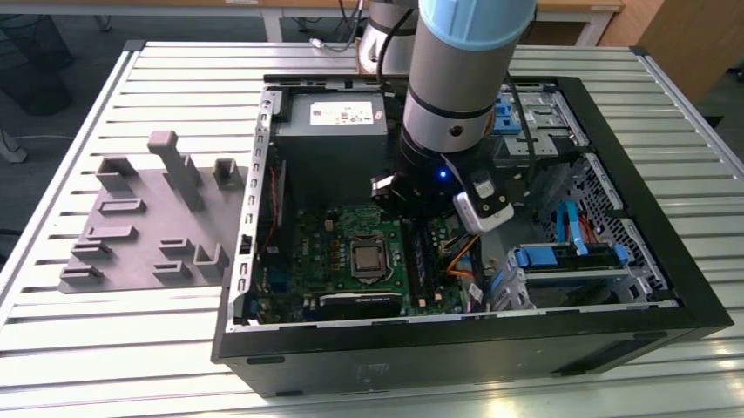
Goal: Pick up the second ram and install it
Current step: 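Insert the second ram into the second slot, then press down the second ram until it locks into place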
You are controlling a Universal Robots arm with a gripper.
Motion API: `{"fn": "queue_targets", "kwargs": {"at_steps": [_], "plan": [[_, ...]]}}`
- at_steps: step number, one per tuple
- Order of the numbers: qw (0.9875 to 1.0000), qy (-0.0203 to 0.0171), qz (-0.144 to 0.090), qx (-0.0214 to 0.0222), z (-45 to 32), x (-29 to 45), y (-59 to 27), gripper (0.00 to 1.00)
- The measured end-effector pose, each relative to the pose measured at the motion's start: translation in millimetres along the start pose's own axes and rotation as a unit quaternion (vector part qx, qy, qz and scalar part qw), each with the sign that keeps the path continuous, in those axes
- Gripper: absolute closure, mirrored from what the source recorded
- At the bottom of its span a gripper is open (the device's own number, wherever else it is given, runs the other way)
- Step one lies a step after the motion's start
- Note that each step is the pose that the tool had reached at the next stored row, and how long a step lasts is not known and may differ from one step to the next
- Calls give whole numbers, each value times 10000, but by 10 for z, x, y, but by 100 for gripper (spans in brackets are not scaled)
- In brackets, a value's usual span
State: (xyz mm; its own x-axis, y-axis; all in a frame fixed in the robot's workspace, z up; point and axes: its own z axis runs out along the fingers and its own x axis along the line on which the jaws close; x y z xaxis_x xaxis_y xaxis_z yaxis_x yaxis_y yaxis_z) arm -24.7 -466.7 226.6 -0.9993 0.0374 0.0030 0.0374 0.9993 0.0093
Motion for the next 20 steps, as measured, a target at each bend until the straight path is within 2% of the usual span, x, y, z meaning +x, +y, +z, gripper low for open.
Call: {"fn": "queue_targets", "kwargs": {"at_steps": [8, 16, 20], "plan": [[10000, -1, -1, -2, 6, 0, -1, 86], [10000, -1, 0, -3, 47, -2, -60, 86], [10000, 1, -58, -31, 76, 0, -65, 86]]}}
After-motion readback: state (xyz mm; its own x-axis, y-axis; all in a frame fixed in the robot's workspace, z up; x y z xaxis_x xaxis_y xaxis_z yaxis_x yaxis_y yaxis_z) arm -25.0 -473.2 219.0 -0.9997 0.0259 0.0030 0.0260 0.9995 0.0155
